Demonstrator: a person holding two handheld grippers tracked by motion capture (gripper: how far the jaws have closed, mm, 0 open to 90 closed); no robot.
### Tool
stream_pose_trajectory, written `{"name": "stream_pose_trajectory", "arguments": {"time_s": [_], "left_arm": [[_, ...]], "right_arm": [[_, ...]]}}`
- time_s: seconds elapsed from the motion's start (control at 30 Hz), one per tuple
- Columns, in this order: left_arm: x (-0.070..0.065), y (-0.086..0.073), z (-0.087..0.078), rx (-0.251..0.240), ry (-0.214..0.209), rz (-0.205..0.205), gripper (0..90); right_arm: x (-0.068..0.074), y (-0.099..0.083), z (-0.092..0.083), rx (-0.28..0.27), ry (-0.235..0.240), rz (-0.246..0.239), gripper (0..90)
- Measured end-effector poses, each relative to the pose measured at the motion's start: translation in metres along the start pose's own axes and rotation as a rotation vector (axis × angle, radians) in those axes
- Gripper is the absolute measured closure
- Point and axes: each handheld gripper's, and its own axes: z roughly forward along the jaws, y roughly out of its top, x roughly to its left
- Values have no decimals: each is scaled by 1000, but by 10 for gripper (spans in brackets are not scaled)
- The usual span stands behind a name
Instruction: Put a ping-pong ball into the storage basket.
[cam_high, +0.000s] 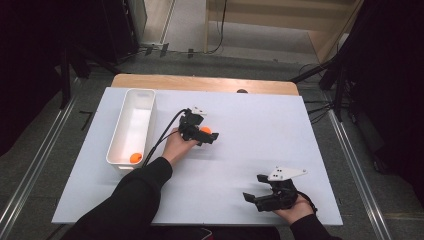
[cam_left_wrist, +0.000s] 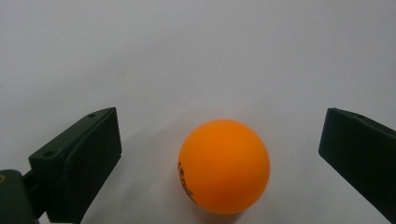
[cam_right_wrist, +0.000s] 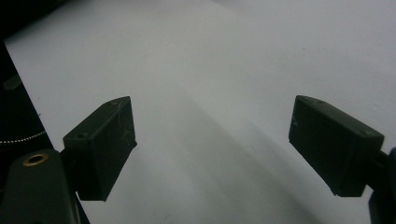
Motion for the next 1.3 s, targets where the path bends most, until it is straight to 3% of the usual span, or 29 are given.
{"name": "stream_pose_trajectory", "arguments": {"time_s": [0.27,0.4,0.47,0.53,0.97,1.13,1.3], "left_arm": [[-2,-4,5,37,25,35,0],[-6,-6,8,46,56,85,0],[-7,-6,8,45,62,91,0],[-11,-7,10,57,94,131,0],[-12,-9,9,43,101,121,12],[-11,-12,4,13,111,109,161],[-11,-13,1,1,114,107,236]], "right_arm": [[0,0,0,2,1,0,134],[0,0,0,1,0,-3,134],[0,0,0,2,0,-3,134],[0,0,0,2,0,-4,134],[1,-1,0,8,-3,-12,134],[1,-1,-1,10,0,-7,134],[1,-2,-1,8,-1,-9,134]]}}
